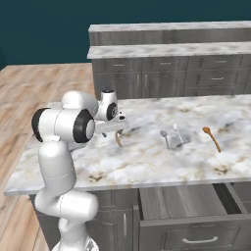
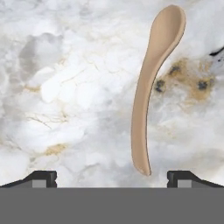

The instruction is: Organize the utensils by type. Pick up the wooden spoons from the counter and place them in the open cabinet. Then pick up the metallic utensils from the counter and place them in the open drawer.

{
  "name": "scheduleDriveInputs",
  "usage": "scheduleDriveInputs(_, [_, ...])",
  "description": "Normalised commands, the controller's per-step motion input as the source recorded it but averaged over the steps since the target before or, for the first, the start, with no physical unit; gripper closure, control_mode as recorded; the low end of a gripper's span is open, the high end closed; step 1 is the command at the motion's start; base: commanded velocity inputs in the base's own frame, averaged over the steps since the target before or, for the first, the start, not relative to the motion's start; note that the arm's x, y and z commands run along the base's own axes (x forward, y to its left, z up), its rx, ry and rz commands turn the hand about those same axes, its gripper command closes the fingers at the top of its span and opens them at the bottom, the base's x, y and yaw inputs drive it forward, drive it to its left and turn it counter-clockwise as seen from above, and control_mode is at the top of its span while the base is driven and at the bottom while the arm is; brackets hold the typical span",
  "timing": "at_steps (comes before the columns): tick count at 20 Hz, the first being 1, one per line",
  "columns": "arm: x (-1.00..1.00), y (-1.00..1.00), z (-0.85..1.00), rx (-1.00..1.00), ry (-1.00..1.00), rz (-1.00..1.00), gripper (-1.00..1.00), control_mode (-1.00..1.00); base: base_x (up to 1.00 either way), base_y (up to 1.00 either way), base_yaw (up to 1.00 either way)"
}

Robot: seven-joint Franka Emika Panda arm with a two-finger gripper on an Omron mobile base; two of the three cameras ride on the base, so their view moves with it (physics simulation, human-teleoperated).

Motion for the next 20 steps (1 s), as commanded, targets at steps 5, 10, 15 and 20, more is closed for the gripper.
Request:
scheduleDriveInputs(5, [0.16,0.00,-0.19,0.00,0.00,0.00,-1.00,-1.00,0.00,0.00,0.00])
scheduleDriveInputs(10, [0.20,0.00,-0.18,0.00,0.00,0.00,-1.00,-1.00,0.00,0.00,0.00])
scheduleDriveInputs(15, [0.11,0.00,-0.20,0.00,0.00,0.00,-1.00,-1.00,0.00,0.00,0.00])
scheduleDriveInputs(20, [0.11,0.00,-0.16,0.00,0.00,0.00,-1.00,-1.00,0.00,0.00,0.00])
